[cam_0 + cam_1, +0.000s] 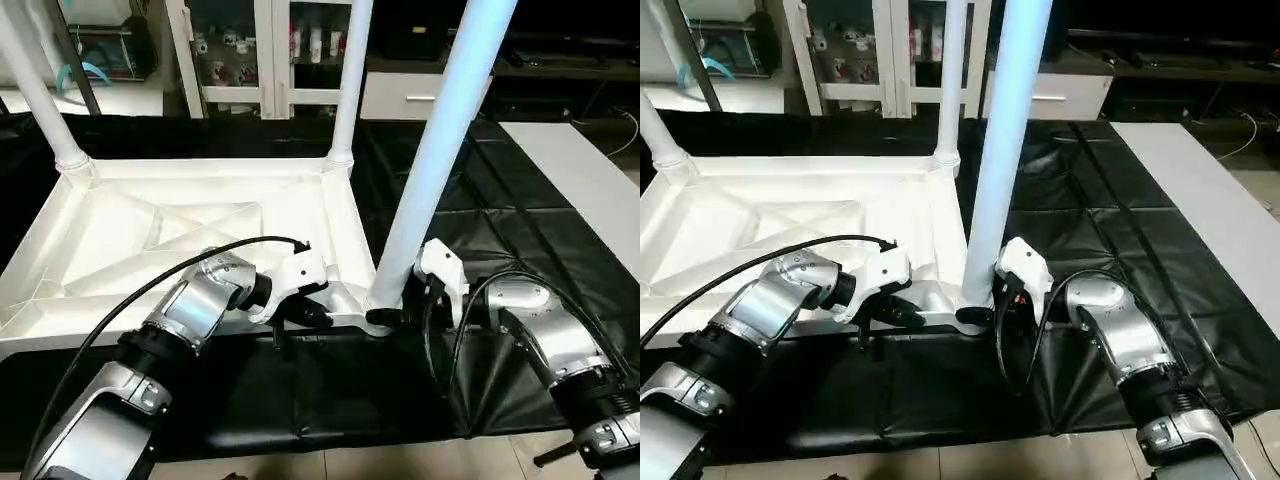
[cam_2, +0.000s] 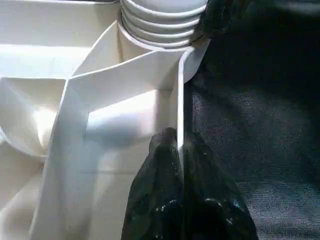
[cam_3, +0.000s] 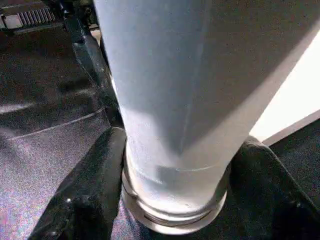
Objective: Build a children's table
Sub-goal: Rotate leg to tighten
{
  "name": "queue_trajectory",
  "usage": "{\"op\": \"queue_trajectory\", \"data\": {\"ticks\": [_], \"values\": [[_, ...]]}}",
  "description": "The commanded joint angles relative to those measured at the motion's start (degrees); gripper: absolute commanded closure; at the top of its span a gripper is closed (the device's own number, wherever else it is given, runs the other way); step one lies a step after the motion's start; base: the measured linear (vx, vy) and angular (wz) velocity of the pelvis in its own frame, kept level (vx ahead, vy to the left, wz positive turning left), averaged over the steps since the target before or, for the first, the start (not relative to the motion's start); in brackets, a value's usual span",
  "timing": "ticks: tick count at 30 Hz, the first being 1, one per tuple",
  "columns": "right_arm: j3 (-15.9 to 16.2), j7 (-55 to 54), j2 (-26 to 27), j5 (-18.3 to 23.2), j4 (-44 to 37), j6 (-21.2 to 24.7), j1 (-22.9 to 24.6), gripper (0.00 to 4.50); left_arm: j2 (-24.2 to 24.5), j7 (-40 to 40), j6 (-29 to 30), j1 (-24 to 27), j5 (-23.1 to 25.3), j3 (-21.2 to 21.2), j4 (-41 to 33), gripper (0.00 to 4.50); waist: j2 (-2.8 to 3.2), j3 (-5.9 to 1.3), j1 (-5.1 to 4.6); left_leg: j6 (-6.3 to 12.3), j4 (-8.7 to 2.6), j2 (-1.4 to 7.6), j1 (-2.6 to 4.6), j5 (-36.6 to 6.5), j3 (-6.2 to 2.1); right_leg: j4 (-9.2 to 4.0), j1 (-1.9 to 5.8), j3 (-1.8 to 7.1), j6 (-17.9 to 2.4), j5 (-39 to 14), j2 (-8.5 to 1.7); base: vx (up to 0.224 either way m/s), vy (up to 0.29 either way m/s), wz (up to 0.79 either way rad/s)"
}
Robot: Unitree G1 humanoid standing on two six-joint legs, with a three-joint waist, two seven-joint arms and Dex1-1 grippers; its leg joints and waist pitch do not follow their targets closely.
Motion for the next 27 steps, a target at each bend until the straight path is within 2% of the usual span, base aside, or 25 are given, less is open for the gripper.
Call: {"op": "queue_trajectory", "data": {"ticks": [1, 5, 6, 7, 8, 10, 11, 12, 13, 14, 16, 19, 21, 23, 24, 25, 26, 27], "values": [[0.9, 0.3, 0.4, -1.7, 1.2, -0.4, -0.5, 1.84, -0.7, -0.6, 0.2, 0.0, 0.5, -1.8, 1.6, 4.50, 0.00, -3.30, -0.30, 2.56, -4.09, 1.54, 0.14, -11.4, 0.12, -2.98, 3.08, 1.46, -14.5, -10.9, -2.13, 0.000, 0.000, 0.00], [0.6, 0.0, 1.0, -1.2, 1.0, -0.5, -0.1, 1.86, -0.8, -0.1, -0.3, -0.2, 0.6, -1.6, 2.3, 4.50, -0.10, -3.22, -0.36, 2.47, -4.17, 1.56, 0.21, -12.3, 0.09, -3.18, 3.00, 1.48, -14.0, -12.7, -2.13, 0.000, 0.000, 0.00], [-0.7, -1.9, 2.1, -0.2, 1.1, 0.3, 0.1, 1.86, -1.5, 0.9, 0.0, -0.4, 0.2, -0.9, 2.9, 4.50, -0.34, -3.23, -0.40, 2.51, -4.12, 1.48, 0.13, -12.0, 0.14, -3.21, 2.98, 1.53, -13.7, -13.3, -2.15, 0.000, 0.000, 0.00], [-0.9, -2.3, 2.3, 0.0, 1.1, 0.5, 0.2, 1.86, -1.6, 1.1, 0.1, -0.5, 0.2, -0.8, 3.0, 4.50, -0.32, -3.19, -0.45, 2.48, -4.15, 1.48, 0.12, -12.2, 0.14, -3.26, 2.95, 1.54, -13.6, -13.7, -2.16, 0.000, 0.000, 0.00], [-2.6, -6.1, 4.1, 0.5, 1.9, 0.8, 0.3, 1.86, -2.7, 2.8, 0.5, -1.0, -0.2, 0.2, 4.1, 4.50, -0.12, -3.11, -0.61, 2.27, -4.19, 1.44, 0.13, -13.0, 0.18, -3.40, 2.71, 1.60, -13.3, -15.1, -2.16, 0.000, 0.000, 0.00], [-5.5, -13.4, 7.3, 0.9, 3.4, 1.5, 0.4, 1.86, -4.6, 6.2, 1.5, -2.0, -0.5, 1.7, 6.2, 4.50, -0.36, -2.97, -0.72, 1.12, -4.28, 1.31, 0.25, -14.8, 0.12, -3.81, 2.46, 1.56, -12.2, -18.8, -2.11, 0.000, 0.000, 0.00], [-6.7, -17.2, 9.2, 1.1, 3.9, 2.0, 0.6, 1.86, -5.8, 8.9, 1.7, -2.7, -0.3, 2.4, 7.6, 4.50, -0.66, -3.00, -0.62, 0.79, -4.32, 1.28, 0.28, -15.2, 0.00, -3.92, 2.56, 1.45, -11.6, -20.2, -2.18, 0.000, 0.000, 0.00], [-7.5, -19.8, 10.5, 1.2, 4.2, 2.3, 0.7, 1.86, -6.7, 11.1, 1.9, -3.3, 0.0, 3.0, 8.7, 4.50, -0.63, -3.15, -0.96, 0.06, -4.55, 1.22, -0.21, -15.2, -0.36, -3.89, 2.89, 1.32, -10.0, -21.9, -2.28, 0.000, 0.000, 0.00], [-8.5, -23.2, 12.4, 1.5, 4.5, 2.9, 0.7, 1.86, -7.7, 13.8, 2.1, -4.1, 0.2, 3.7, 10.1, 4.50, -0.74, -3.10, -1.05, 0.09, -4.54, 1.28, -0.10, -15.2, -0.26, -4.01, 2.64, 1.36, -9.9, -21.9, -2.22, 0.000, 0.000, 0.00], [-9.7, -27.6, 14.8, 1.6, 5.1, 3.2, 0.5, 1.86, -9.1, 17.3, 2.5, -5.0, 0.2, 4.8, 11.6, 4.50, -0.50, -3.07, -1.22, 0.07, -4.47, 1.29, 0.20, -15.6, -0.22, -4.08, 2.20, 1.48, -10.0, -21.6, -2.20, 0.000, 0.000, 0.00], [-11.2, -33.0, 17.7, 1.5, 6.2, 3.2, 0.0, 1.86, -10.8, 21.3, 2.8, -6.2, 0.0, 6.2, 13.4, 4.50, -0.75, -3.23, -1.42, -0.01, -4.44, 1.08, -0.11, -14.6, -0.28, -3.98, 2.56, 1.40, -10.0, -20.9, -2.27, 0.000, 0.000, 0.00], [-12.1, -40.3, 21.0, 0.2, 9.4, 2.4, -1.9, 1.87, -12.5, 26.2, 2.6, -7.6, 0.7, 7.1, 15.6, 4.50, -0.33, -3.17, -1.78, 0.48, -4.46, 1.12, -0.21, -13.9, -0.13, -3.90, 2.30, 1.51, -10.5, -18.6, -2.11, 0.000, 0.000, 0.00], [-12.7, -49.2, 25.1, -2.2, 13.5, 0.3, -4.8, 1.87, -14.1, 32.3, 1.7, -9.5, 1.9, 8.1, 18.6, 4.50, -0.19, -3.34, -2.00, -0.12, -4.40, 0.92, -0.20, -13.4, -0.19, -3.82, 2.38, 1.45, -10.6, -18.1, -2.09, 0.000, 0.000, 0.00], [-12.9, -55.2, 27.1, -3.9, 15.6, -0.2, -6.3, 1.87, -14.8, 35.5, 1.0, -10.2, 2.3, 8.7, 20.0, 4.50, -0.02, -3.51, -2.18, -0.37, -4.35, 0.91, -0.29, -12.1, -0.18, -3.58, 2.50, 1.43, -11.1, -15.3, -2.03, 0.000, 0.000, 0.00], [-12.8, -61.6, 28.6, -6.2, 17.0, -0.4, -7.2, 1.87, -15.3, 37.8, 0.2, -10.8, 2.6, 9.0, 21.2, 4.50, 0.20, -3.52, -2.51, -0.66, -4.27, 0.74, -0.32, -10.9, -0.08, -3.26, 2.42, 1.49, -11.7, -12.3, -1.76, 0.000, 0.000, 0.00], [-12.7, -63.7, 29.0, -7.0, 17.5, -0.5, -7.5, 1.87, -15.4, 38.5, -0.1, -10.9, 2.8, 9.1, 21.6, 4.50, 0.20, -3.60, -2.37, -0.77, -4.28, 0.69, -0.21, -10.5, -0.08, -3.25, 2.55, 1.42, -11.7, -11.8, -1.76, 0.000, 0.000, 0.00], [-12.5, -67.1, 29.5, -8.8, 17.6, -0.7, -7.6, 1.87, -15.7, 39.2, -0.4, -11.1, 2.7, 9.5, 22.1, 4.50, -0.01, -3.54, -2.34, -0.28, -4.22, 0.67, -0.27, -10.2, 0.01, -3.23, 2.68, 1.48, -11.6, -10.8, -1.83, 0.000, 0.000, 0.00], [-12.5, -69.2, 30.1, -9.6, 17.6, -1.2, -7.8, 1.87, -15.8, 39.4, -0.6, -11.2, 2.6, 9.8, 22.3, 4.50, 0.08, -3.61, -2.21, 0.32, -4.19, 0.64, -0.20, -9.7, 0.07, -3.17, 2.71, 1.47, -11.5, -10.0, -1.81, 0.000, 0.000, 0.00]]}}
